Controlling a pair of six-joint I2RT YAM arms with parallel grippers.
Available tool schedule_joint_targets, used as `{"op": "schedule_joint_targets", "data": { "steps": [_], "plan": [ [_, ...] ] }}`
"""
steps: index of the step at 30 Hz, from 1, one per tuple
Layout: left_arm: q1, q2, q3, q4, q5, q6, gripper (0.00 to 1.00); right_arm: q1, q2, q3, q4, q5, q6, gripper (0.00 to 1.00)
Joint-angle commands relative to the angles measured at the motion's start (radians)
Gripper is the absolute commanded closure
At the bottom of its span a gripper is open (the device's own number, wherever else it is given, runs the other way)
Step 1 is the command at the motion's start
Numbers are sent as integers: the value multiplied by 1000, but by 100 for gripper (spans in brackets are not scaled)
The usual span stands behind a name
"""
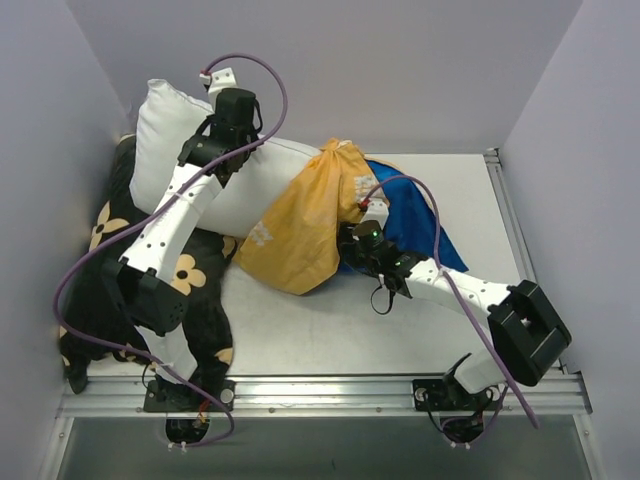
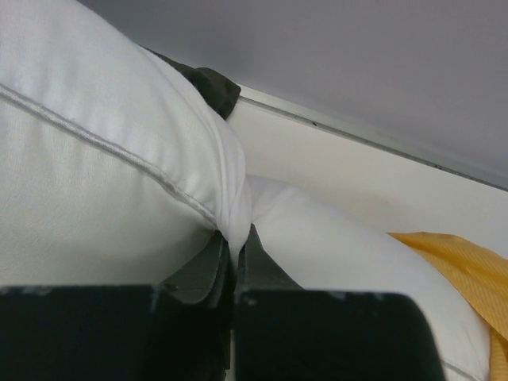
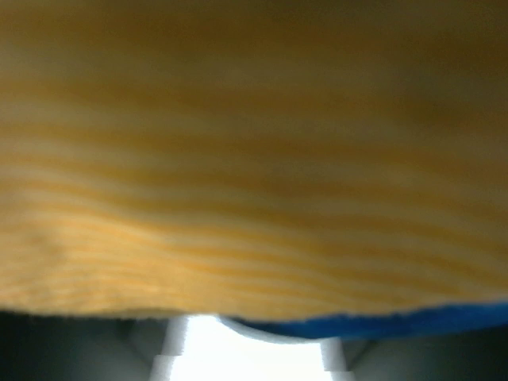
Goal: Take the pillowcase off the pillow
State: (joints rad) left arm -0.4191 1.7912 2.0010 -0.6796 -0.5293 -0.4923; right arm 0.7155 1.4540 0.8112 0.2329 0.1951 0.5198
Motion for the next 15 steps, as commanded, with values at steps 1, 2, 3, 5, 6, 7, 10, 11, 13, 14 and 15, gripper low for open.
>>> {"op": "schedule_joint_targets", "data": {
  "steps": [1, 2, 3, 5, 6, 7, 10, 11, 13, 14, 15],
  "plan": [
    [36, -41, 10, 17, -6, 27, 100, 15, -12, 14, 82, 102, 63, 52],
    [40, -46, 7, 20, -2, 31, 100, 13, -30, 0, 57, 124, 81, 65],
    [51, -59, 4, 25, 11, 34, 100, 9, -49, -33, 48, 138, 100, 80],
    [62, -78, 19, 32, 29, 41, 100, -2, -113, -55, -19, 173, 114, 89],
    [66, -84, 27, 32, 38, 46, 100, -10, -133, -56, -53, 184, 123, 94],
    [74, -91, 38, 31, 40, 58, 100, -30, -165, -61, -84, 194, 126, 98],
    [78, -122, 84, 31, 40, 77, 100, -130, -230, -72, -191, 218, 152, 100],
    [80, -142, 97, 31, 40, 81, 100, -172, -245, -73, -228, 201, 158, 100],
    [86, -162, 111, 29, 46, 90, 100, -243, -303, -76, -292, 169, 175, 100],
    [95, -183, 114, 29, 46, 90, 100, -322, -320, -75, -328, 156, 175, 100],
    [103, -194, 119, 29, 51, 90, 100, -359, -339, -72, -346, 124, 177, 100]
  ]
}}
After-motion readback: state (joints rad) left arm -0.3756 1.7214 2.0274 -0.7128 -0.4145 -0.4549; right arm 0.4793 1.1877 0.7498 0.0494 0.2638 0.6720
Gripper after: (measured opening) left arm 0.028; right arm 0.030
